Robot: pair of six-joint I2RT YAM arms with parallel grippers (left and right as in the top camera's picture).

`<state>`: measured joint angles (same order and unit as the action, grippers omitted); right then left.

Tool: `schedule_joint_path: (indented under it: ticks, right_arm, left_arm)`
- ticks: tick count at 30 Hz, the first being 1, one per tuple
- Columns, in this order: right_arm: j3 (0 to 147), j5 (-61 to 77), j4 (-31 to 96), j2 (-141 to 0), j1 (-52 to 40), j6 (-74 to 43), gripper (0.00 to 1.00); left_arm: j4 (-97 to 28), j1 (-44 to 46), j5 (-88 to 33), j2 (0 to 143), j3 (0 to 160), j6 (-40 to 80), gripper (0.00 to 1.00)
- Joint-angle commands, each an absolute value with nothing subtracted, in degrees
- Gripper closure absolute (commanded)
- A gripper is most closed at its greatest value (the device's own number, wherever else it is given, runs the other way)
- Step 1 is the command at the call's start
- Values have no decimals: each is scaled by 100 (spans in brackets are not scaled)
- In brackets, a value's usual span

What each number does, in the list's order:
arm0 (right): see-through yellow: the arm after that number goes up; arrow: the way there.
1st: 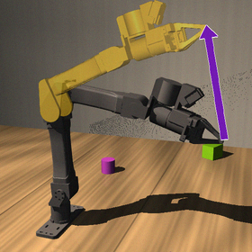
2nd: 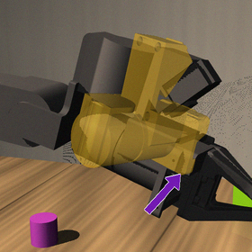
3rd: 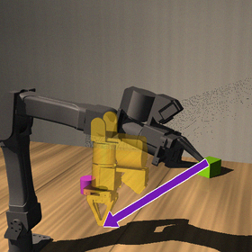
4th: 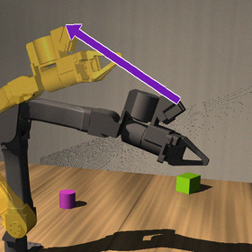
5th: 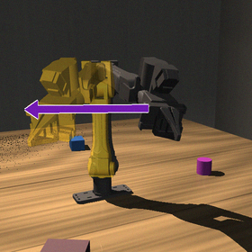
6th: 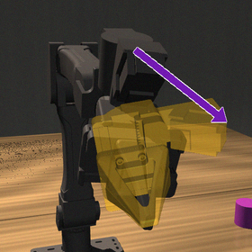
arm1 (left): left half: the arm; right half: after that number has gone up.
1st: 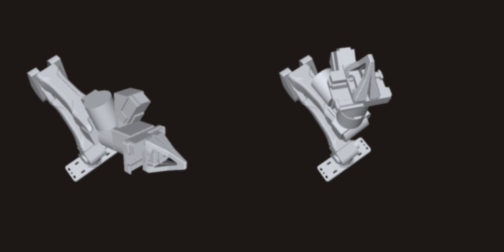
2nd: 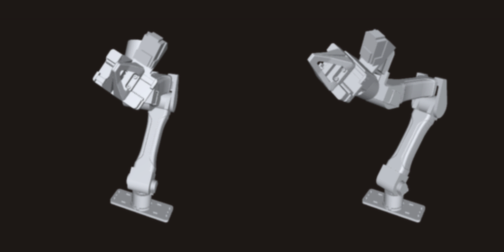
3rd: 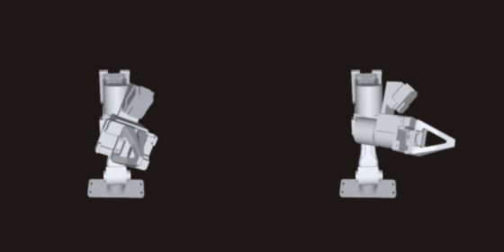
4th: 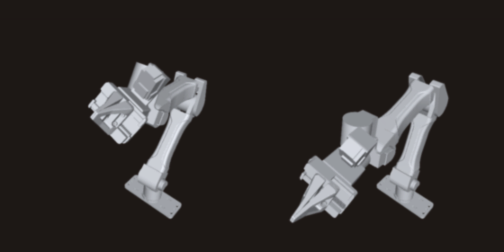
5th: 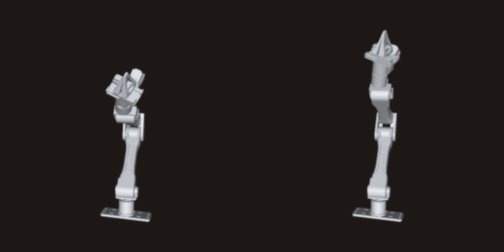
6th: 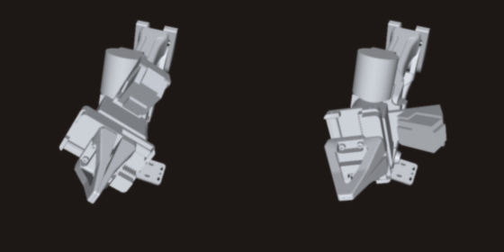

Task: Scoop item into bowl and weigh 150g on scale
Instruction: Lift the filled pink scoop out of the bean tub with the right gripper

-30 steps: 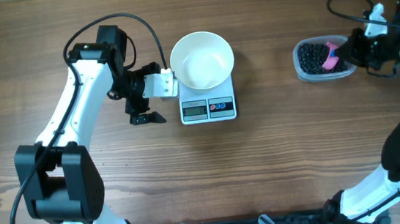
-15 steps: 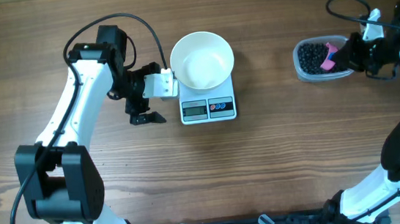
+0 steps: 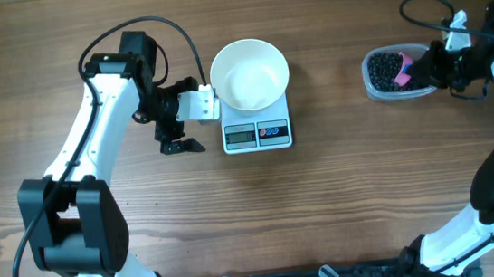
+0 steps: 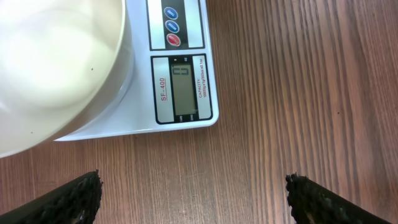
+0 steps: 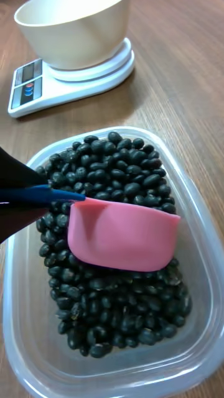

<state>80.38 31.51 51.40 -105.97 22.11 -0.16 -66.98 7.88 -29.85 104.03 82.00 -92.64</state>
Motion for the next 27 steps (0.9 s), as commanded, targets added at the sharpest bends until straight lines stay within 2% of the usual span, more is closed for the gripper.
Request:
schedule_joint_path:
  ticks: [1,5,11,14,18,27]
  right_arm:
    - [8027,3542,4753,-10748,2084,148,96]
    - [8027,3542,4254,-10750,2086,-113,96]
    - [8027,3570,5046,-10750,2084,36,96]
    - [8027,3542,4786,-10753,2102,292,96]
    - [8027,3568,4307,-10770,2145,73,96]
    - [8027,4274,4744,-10792,2512,154,96]
  left_arm:
    - [-6700,803,-2991,10405,8158,-9253,0]
    - [-6700,805,-2991,10405,8158,-9253,0]
    - [-6700,805,-2991,10405,8158,-9253,0]
    - [-6700,805,-2991,10405,8158,-9253,0]
    - [-6700,805,-2993,10405,8158,-9253,0]
    - [-6700,803,-2991,10405,8158,-9253,0]
